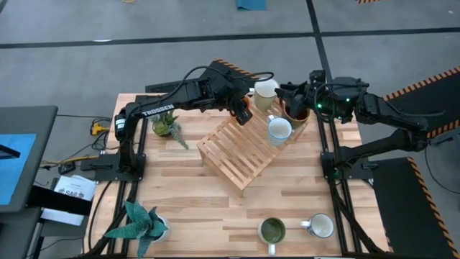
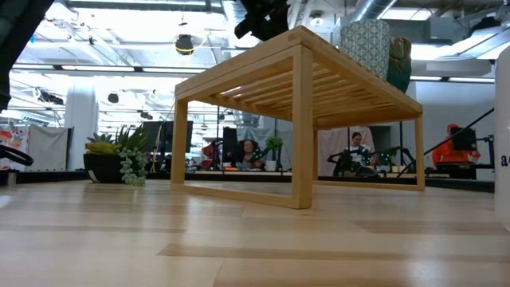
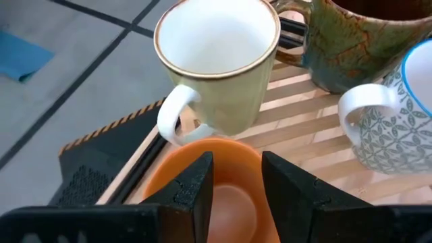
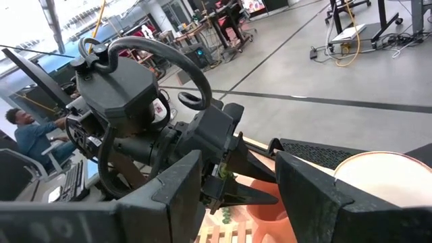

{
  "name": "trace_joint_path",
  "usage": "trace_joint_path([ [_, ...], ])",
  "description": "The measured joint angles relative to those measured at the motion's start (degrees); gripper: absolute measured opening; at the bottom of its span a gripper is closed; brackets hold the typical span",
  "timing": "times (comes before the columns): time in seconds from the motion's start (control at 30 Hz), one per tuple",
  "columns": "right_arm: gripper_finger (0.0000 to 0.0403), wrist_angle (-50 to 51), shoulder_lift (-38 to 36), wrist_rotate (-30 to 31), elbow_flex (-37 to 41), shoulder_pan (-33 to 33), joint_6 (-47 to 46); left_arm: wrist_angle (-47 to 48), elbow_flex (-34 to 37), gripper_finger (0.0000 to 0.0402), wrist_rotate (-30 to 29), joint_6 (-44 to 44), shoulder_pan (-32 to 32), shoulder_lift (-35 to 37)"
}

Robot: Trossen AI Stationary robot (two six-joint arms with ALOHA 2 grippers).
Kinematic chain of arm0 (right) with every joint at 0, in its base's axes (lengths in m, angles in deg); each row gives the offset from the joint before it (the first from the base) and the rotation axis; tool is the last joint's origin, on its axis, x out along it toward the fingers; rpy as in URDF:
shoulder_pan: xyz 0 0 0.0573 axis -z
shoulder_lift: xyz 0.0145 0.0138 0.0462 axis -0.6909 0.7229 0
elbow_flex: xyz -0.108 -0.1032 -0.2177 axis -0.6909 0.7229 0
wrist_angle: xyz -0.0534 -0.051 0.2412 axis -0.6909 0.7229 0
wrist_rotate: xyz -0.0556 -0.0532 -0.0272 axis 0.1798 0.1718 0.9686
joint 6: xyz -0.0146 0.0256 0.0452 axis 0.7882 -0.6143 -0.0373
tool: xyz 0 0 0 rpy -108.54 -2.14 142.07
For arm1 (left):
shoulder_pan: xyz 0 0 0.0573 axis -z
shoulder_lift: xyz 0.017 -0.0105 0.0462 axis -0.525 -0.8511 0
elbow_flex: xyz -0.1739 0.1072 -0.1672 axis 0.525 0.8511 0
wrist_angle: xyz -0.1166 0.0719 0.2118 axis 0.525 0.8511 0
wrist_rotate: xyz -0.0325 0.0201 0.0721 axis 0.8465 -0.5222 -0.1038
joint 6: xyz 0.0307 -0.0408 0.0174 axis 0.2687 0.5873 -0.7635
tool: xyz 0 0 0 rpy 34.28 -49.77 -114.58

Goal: Place coffee mugs
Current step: Put the orange mug on the shelf

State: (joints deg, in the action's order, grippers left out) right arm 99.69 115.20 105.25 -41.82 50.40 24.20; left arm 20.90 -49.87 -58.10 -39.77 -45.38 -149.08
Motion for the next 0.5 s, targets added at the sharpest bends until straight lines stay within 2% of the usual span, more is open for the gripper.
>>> trace_joint_path([
  [0.23,0.0214,0.0,0.0,0.0,0.0,0.0,0.0,2.8,-3.3,0.0106,-2.1,-3.1,-1.1,2.9],
  [0.3,0.0214,0.0,0.0,0.0,0.0,0.0,0.0,4.8,-3.3,0.0087,-3.3,-3.0,-2.0,4.9],
  [0.37,0.0214,0.0,0.0,0.0,0.0,0.0,0.0,6.1,-2.2,0.0052,-4.1,-3.0,-3.0,6.3],
  [0.43,0.0214,0.1,0.0,0.0,0.0,0.0,0.0,6.0,0.8,0.0016,-3.4,-2.6,-4.3,7.7],
  [0.5,0.0214,0.6,0.0,0.0,0.0,0.0,0.0,3.1,5.4,0.0007,-1.4,-1.3,-5.5,9.8],
])
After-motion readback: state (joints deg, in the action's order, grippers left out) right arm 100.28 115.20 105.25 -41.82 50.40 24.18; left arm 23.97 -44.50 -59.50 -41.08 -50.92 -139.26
